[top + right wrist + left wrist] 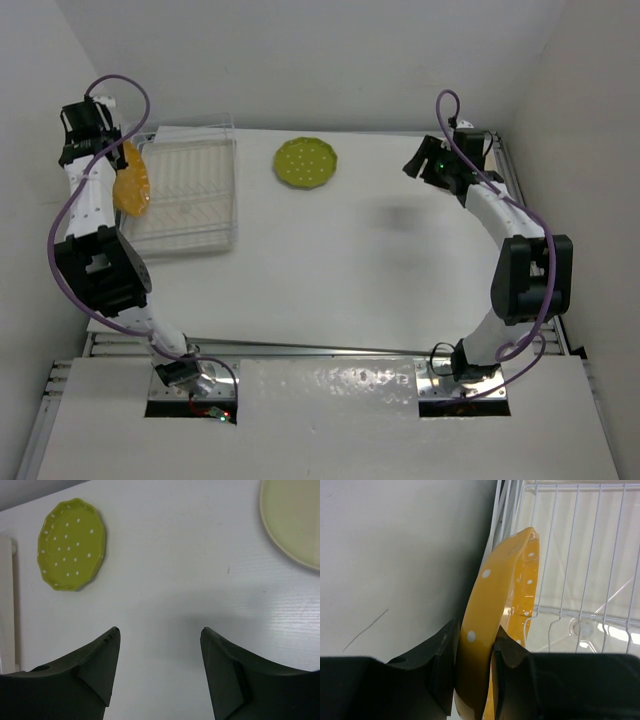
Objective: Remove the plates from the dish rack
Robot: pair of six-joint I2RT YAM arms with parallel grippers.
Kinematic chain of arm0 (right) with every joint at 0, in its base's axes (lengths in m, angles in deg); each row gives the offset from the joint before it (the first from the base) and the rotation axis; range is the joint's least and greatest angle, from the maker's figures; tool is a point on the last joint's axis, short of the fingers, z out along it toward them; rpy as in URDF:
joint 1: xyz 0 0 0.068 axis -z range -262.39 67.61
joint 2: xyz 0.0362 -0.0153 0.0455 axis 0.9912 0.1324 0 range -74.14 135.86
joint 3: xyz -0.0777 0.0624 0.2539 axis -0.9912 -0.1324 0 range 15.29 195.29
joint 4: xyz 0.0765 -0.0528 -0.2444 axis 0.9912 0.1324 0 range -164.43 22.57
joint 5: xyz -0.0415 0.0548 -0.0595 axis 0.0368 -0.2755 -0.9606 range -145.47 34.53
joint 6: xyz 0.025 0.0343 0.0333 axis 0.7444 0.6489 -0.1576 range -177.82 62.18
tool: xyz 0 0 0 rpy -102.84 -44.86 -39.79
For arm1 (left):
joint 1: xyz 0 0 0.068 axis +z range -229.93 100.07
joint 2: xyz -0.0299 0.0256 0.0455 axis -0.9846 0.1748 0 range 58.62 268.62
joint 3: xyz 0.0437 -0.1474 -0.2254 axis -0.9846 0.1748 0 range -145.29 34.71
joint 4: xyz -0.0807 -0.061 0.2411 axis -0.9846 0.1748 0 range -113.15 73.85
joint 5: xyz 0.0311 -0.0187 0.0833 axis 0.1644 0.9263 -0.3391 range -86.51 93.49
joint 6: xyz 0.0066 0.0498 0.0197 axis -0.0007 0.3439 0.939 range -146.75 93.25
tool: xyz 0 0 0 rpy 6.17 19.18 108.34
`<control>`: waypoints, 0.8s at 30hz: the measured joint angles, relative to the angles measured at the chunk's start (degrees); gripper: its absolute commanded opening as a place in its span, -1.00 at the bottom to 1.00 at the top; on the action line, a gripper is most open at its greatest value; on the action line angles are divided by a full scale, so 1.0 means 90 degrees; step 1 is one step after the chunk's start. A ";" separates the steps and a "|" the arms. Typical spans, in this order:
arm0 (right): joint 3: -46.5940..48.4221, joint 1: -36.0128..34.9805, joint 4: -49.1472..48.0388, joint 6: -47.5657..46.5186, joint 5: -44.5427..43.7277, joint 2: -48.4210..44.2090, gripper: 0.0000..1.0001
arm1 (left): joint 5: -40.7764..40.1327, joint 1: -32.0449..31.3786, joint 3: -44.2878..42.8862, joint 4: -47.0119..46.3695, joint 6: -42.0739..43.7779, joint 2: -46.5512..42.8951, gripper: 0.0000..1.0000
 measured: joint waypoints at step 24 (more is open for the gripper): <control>0.0068 0.0000 0.0124 -0.0019 0.0000 -0.0119 0.30 | 0.0692 0.0153 0.0289 -0.0236 0.0321 -0.0289 -1.00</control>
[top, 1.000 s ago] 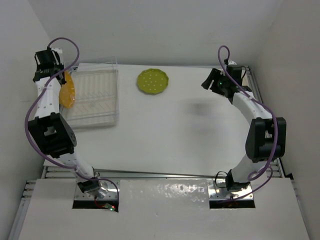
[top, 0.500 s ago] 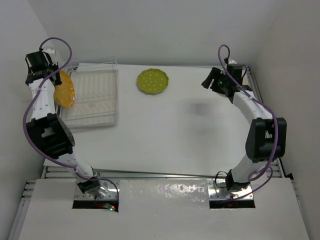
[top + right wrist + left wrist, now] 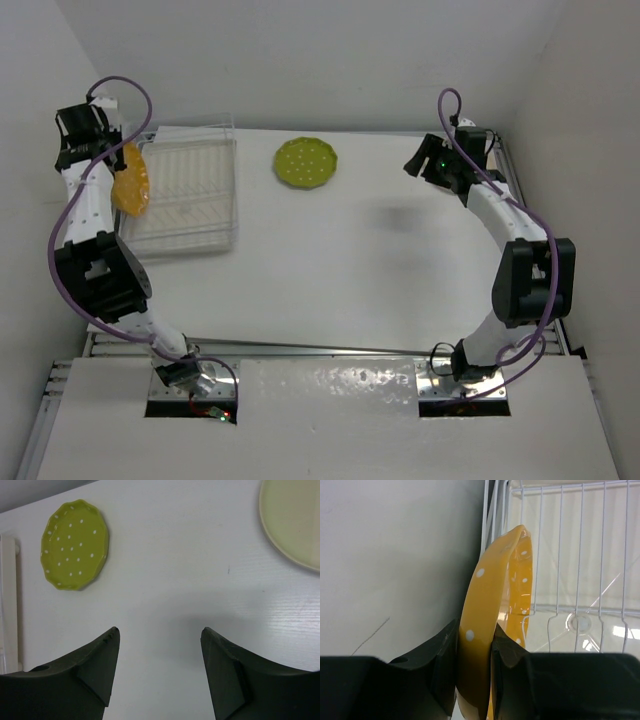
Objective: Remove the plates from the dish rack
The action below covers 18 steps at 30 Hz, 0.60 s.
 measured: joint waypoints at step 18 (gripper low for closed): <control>0.0024 -0.0036 0.0051 0.0002 -0.0012 -0.0002 0.30 | -0.0848 -0.0532 0.0692 -0.0588 0.0600 -0.0221 -1.00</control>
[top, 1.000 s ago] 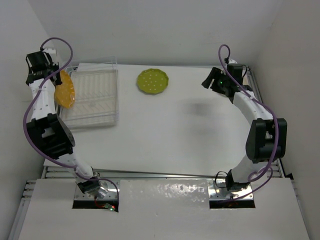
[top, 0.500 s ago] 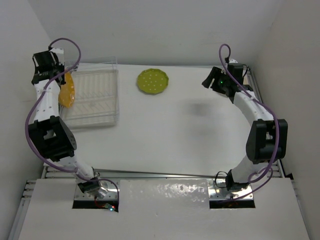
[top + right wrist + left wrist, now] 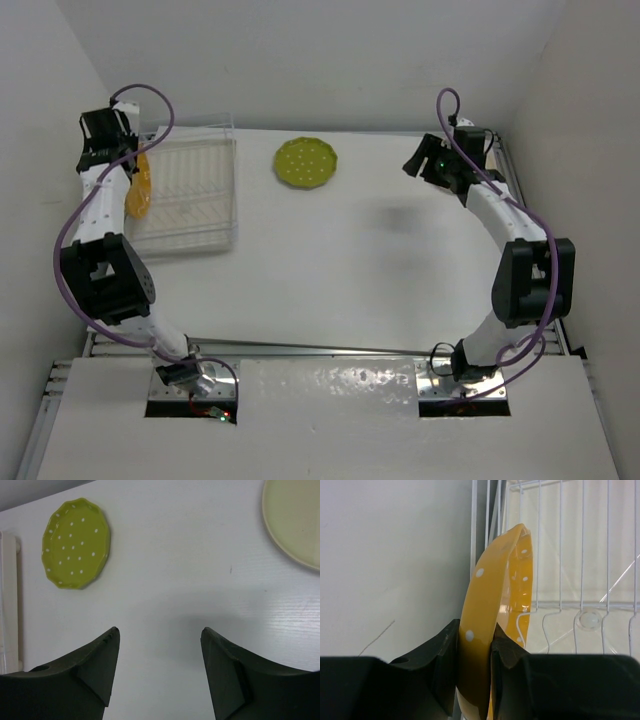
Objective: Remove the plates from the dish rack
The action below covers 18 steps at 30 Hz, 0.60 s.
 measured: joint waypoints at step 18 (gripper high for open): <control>0.3327 -0.2737 0.0529 -0.0401 0.0408 0.2001 0.54 | 0.0491 0.0721 -0.0811 0.0631 -0.0925 0.0464 -1.00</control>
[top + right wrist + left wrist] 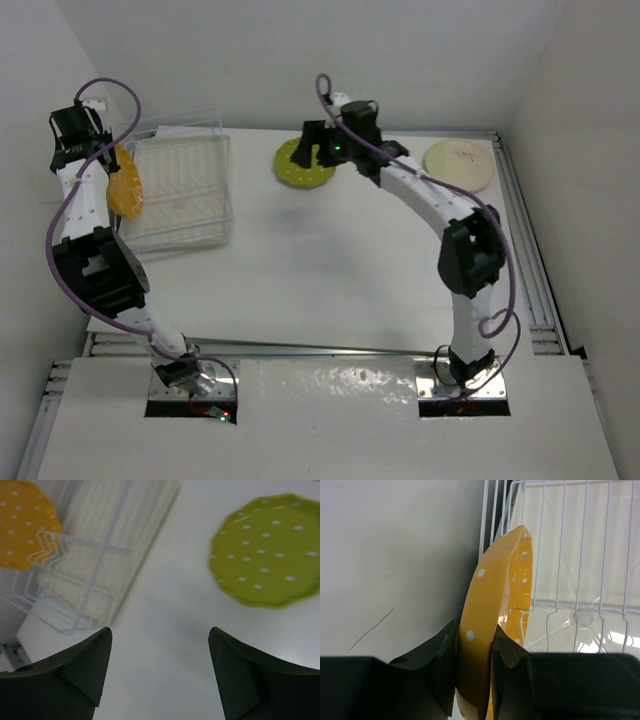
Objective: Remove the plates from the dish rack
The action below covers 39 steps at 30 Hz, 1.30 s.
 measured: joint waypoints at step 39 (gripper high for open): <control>0.1974 -0.1807 -0.2288 0.2110 -0.1008 0.2708 0.19 | 0.0245 0.0012 -0.0223 0.0109 0.0238 0.0143 -1.00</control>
